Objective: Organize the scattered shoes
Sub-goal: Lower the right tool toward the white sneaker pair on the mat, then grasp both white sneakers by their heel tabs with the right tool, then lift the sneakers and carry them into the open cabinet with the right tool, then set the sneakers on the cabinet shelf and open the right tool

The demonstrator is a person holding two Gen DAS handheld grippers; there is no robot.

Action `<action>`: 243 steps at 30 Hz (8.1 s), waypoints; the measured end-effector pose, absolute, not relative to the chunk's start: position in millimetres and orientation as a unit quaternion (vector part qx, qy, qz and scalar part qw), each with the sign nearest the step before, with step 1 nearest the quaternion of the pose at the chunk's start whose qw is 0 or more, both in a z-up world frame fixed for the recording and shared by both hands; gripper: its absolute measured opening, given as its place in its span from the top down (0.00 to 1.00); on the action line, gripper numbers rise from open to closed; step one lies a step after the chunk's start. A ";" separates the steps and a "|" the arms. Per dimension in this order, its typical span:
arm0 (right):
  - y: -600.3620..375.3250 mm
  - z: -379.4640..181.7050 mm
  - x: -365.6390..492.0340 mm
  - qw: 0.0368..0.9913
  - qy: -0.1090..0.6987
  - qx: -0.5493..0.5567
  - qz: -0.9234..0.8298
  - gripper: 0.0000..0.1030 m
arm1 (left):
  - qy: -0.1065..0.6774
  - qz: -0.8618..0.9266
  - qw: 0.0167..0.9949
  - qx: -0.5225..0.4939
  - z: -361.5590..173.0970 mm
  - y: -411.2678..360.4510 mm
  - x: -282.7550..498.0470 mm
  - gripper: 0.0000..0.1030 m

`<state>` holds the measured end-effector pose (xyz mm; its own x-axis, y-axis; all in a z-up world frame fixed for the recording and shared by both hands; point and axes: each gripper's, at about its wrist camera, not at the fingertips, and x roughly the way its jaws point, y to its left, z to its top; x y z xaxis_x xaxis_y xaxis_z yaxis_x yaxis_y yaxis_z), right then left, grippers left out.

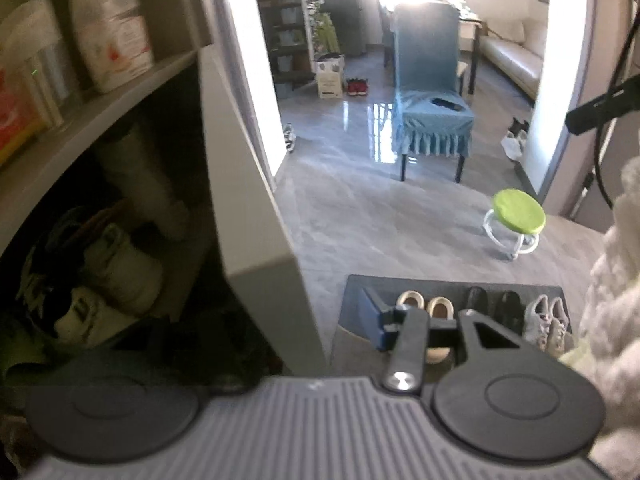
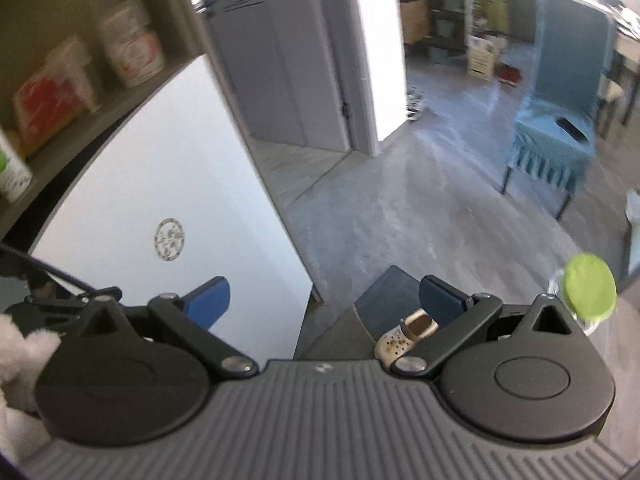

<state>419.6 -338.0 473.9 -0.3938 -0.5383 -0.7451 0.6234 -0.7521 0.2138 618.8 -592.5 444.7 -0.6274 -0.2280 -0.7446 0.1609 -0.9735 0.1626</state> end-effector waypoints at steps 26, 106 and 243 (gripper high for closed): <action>-38.5 408.6 480.8 0.075 -0.259 0.367 -0.890 0.00 | 0.116 -0.891 0.187 0.396 441.2 -481.0 386.6 0.48; -201.2 -338.7 417.1 0.028 -0.021 0.568 -0.822 0.81 | 0.179 -0.901 0.232 0.320 -70.0 -497.7 523.9 0.14; -707.9 161.1 755.7 0.701 0.171 0.145 -0.677 0.17 | 0.226 -0.794 0.556 0.098 94.8 -623.5 673.1 0.04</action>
<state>755.7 -707.9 161.1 0.0239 -0.8992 -0.4369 0.9988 0.0404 -0.0286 673.1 -623.5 94.8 -0.3619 -0.8383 -0.4078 0.9272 -0.2786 -0.2502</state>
